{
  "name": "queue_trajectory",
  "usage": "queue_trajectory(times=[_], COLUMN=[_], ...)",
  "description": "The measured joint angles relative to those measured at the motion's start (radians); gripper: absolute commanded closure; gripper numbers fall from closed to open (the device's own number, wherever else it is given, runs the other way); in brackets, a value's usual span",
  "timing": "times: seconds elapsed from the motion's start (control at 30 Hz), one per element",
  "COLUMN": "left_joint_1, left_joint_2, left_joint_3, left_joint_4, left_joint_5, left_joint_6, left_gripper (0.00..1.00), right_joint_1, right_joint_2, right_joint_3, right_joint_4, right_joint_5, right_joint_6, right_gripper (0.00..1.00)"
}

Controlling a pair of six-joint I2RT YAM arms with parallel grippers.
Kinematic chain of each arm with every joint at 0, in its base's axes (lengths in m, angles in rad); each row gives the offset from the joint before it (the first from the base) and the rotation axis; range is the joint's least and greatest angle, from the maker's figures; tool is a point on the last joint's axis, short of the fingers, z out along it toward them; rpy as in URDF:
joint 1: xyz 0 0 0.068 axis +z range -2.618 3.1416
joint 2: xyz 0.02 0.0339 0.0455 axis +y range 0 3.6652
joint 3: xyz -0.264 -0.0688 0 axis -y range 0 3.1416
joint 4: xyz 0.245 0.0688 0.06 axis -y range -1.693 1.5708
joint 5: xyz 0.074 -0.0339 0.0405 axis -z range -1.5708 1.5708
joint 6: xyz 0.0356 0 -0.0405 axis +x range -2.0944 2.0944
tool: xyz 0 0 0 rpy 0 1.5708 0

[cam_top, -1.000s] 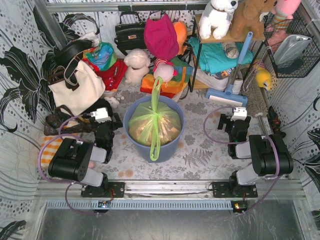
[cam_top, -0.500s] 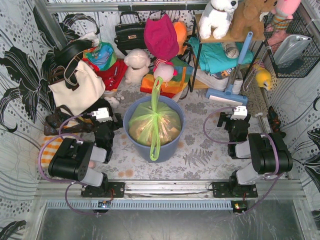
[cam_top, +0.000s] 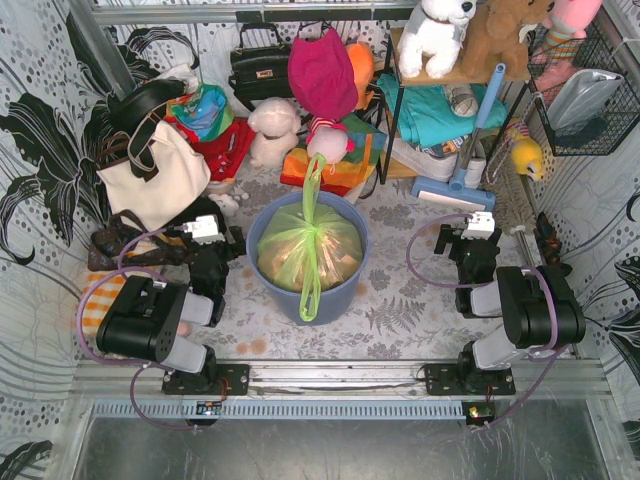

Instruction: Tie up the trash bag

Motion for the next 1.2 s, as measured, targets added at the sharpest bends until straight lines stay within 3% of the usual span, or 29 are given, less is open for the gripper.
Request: queue_trajectory(times=[1.2], left_joint_1=[0.014], left_joint_2=[0.0], left_joint_3=[0.01], left_joint_4=[-0.007], left_joint_5=[0.016], left_joint_6=[-0.003], left_gripper=[0.02], right_joint_1=[0.0], right_joint_2=[0.0], right_joint_3=[-0.001], right_joint_4=[0.007], right_joint_5=[0.0], right_joint_6=[0.0], right_gripper=[0.03])
